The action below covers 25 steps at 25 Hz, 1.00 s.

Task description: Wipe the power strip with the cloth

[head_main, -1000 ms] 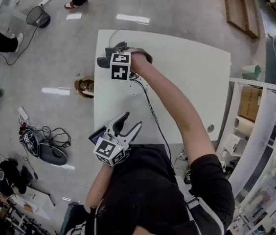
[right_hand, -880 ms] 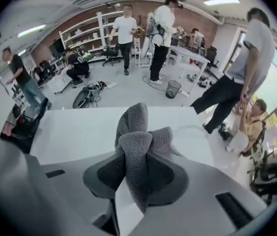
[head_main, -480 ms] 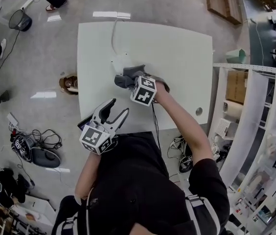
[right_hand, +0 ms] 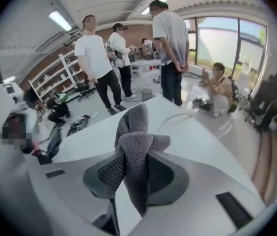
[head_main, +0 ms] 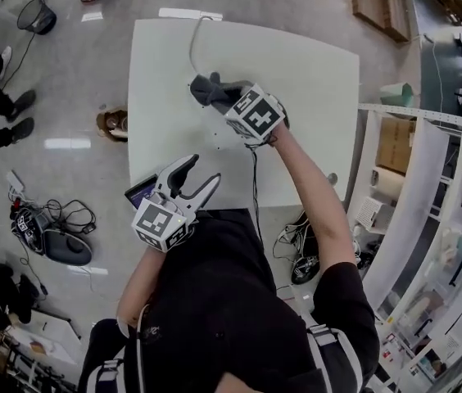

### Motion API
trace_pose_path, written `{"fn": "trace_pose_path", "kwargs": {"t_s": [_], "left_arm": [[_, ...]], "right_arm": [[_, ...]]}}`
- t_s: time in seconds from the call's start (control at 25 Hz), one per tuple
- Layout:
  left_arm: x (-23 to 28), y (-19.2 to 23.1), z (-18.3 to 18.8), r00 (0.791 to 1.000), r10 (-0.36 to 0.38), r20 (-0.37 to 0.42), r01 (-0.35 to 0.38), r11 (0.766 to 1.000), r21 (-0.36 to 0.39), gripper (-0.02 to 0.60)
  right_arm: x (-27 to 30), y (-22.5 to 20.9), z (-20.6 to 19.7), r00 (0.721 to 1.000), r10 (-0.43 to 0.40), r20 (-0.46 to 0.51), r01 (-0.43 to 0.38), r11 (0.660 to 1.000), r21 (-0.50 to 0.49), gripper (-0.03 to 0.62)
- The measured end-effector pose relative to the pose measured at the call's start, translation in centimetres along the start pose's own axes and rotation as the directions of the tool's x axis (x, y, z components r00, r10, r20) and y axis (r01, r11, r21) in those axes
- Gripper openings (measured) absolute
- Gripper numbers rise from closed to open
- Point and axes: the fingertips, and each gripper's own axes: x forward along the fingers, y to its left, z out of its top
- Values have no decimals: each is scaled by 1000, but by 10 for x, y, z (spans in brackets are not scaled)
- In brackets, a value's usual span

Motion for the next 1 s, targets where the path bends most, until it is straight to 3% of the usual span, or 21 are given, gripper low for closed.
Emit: {"fn": "trace_pose_path", "kwargs": {"t_s": [0.08,0.2,0.32,0.48,0.6,0.8,0.88,1.0], "left_arm": [[10,-16,-5,1000,-10,-13,10,1000,14,301],[28,-43,-14,999,-17,-48,20,999,45,301],[33,-54,-20,995,-71,-76,77,994,75,301],[33,-45,-19,991,-115,-71,119,991,58,301],[32,-48,-19,990,-125,-67,128,991,38,301],[27,-44,-27,986,-152,-71,155,987,39,301],[16,-43,-33,986,-149,-81,152,988,29,301],[16,-39,-33,987,-128,-93,130,991,17,301]], "right_arm": [[17,-28,24,996,-87,-36,83,992,-95,121],[51,-28,14,973,-127,-194,71,960,-271,121],[62,-2,-4,968,-99,-232,19,946,-323,121],[46,38,-40,968,1,-253,-76,955,-287,121],[30,66,-73,964,97,-247,-149,968,-200,121],[17,89,-101,930,236,-283,-269,960,-81,121],[16,73,-69,958,231,-170,-237,971,-15,121],[24,6,2,997,72,31,-74,995,69,121]]}}
